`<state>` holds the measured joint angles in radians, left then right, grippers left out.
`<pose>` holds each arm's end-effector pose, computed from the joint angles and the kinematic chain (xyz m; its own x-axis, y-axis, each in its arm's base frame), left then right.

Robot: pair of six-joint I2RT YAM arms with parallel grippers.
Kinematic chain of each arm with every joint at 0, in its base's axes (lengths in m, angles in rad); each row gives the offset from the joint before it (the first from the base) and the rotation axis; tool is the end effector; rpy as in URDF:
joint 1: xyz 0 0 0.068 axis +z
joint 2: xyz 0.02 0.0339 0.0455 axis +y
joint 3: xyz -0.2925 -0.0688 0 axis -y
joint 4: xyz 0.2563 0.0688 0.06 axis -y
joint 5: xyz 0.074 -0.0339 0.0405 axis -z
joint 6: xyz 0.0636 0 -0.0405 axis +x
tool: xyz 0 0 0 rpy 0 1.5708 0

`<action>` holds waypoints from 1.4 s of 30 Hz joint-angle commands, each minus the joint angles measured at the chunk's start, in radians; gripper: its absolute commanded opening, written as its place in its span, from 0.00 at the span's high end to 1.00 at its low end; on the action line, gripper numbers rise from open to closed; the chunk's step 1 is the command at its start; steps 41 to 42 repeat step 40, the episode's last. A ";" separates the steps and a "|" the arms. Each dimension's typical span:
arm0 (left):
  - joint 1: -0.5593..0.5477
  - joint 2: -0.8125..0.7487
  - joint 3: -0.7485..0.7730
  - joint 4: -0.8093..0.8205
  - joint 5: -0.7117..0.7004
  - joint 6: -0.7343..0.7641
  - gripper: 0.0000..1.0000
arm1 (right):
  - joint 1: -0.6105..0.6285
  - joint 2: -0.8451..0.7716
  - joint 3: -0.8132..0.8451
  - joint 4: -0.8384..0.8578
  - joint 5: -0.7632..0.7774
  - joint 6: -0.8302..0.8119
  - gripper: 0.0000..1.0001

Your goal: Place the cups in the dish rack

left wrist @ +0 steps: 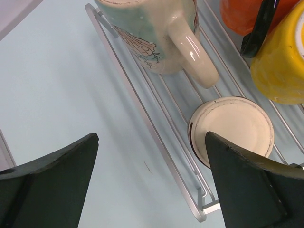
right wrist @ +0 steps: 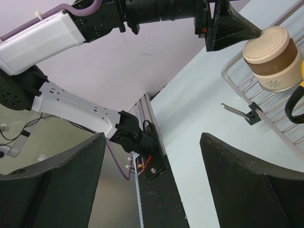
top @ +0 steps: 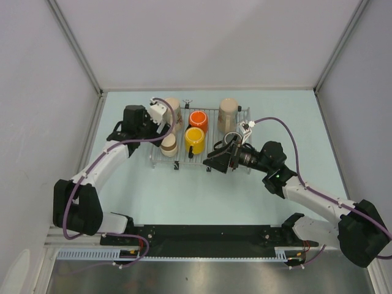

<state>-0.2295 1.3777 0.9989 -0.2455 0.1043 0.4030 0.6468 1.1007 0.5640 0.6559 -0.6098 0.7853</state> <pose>0.3252 -0.0828 0.2813 -0.4026 0.4946 -0.7702 0.5070 0.8211 0.2622 0.1885 0.1880 0.3098 -0.6030 0.2709 -0.7503 -0.7374 0.1696 0.6539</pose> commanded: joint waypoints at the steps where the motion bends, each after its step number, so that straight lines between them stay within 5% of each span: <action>1: 0.007 -0.048 -0.016 -0.055 0.032 0.011 0.00 | 0.004 0.002 0.004 0.037 0.004 -0.009 0.13; 10: 0.007 -0.196 0.040 -0.158 0.215 -0.084 0.00 | 0.025 -0.025 0.062 -0.166 0.116 -0.145 0.12; 15: 0.007 -0.307 0.046 -0.179 0.297 -0.119 0.00 | 0.099 -0.065 0.173 -0.470 0.419 -0.332 0.00; 23: 0.007 -0.425 -0.046 -0.126 0.374 -0.164 0.00 | 0.195 -0.035 0.296 -0.748 0.896 -0.405 0.00; 30: 0.007 -0.474 -0.126 -0.008 0.252 -0.213 0.00 | 0.208 -0.082 0.281 -0.754 1.013 -0.420 0.00; 42: 0.007 -0.536 -0.192 0.005 0.248 -0.217 0.00 | 0.221 -0.082 0.281 -0.753 1.015 -0.429 0.00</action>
